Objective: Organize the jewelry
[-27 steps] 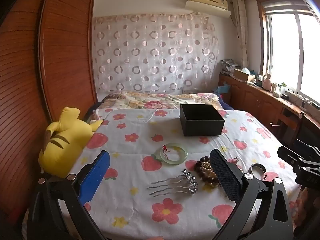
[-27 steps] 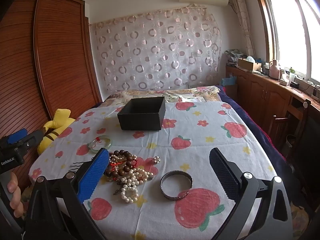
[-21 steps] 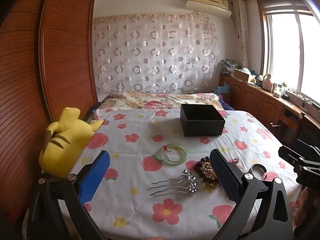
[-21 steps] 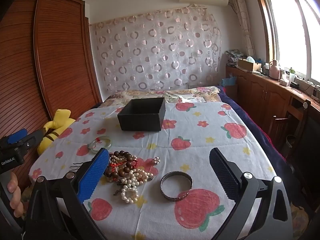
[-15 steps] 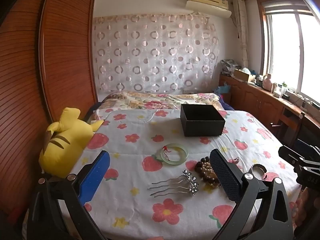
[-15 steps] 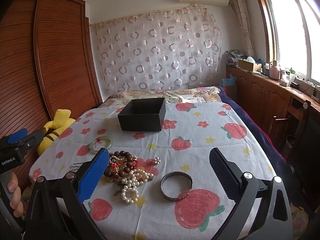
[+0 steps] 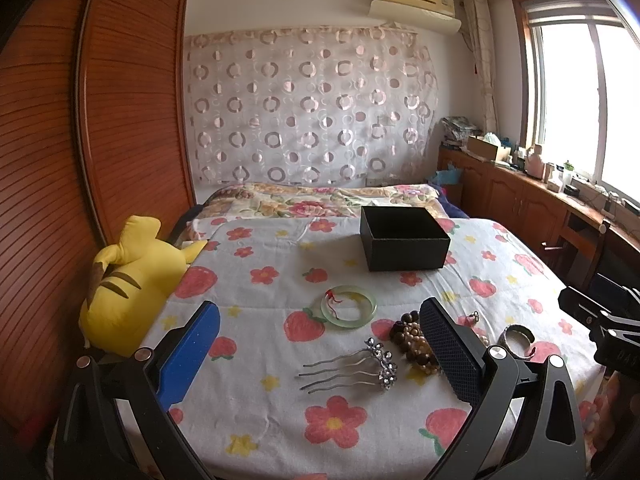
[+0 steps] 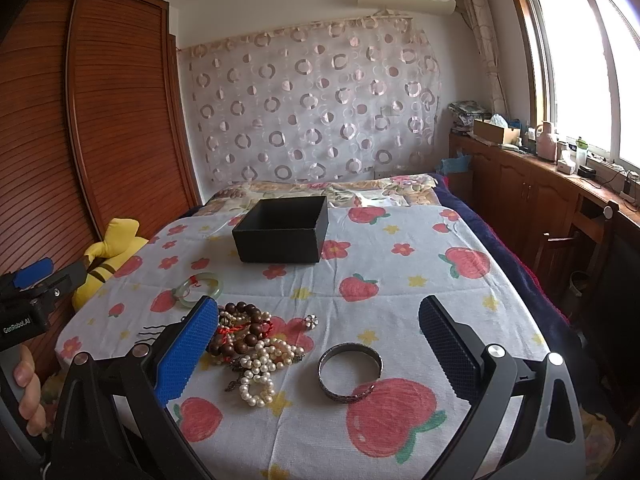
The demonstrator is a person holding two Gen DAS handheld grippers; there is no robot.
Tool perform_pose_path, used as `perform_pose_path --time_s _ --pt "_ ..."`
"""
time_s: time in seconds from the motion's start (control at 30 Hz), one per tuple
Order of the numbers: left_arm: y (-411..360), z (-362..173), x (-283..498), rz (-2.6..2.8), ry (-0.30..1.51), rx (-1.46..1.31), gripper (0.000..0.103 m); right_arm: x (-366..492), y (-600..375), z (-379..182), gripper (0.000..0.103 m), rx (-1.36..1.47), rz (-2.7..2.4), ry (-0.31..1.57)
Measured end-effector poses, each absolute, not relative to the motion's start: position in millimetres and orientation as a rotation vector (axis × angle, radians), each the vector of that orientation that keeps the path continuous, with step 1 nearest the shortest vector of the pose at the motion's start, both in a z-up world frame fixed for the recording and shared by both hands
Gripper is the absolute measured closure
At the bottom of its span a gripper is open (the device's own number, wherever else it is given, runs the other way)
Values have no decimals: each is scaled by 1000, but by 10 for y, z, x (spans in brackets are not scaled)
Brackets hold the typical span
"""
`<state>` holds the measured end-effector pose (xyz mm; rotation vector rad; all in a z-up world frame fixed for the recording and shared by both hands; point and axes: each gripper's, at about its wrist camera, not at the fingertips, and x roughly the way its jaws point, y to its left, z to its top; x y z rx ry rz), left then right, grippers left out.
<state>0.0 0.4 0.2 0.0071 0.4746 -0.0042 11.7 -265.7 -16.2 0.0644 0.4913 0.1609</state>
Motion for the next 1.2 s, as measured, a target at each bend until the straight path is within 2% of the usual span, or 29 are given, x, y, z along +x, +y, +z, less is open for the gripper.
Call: perform_pose_path --time_s 1.2 --pt "-4 1 0 0 474 16 6 112 -2663 -140 2 63 161 488"
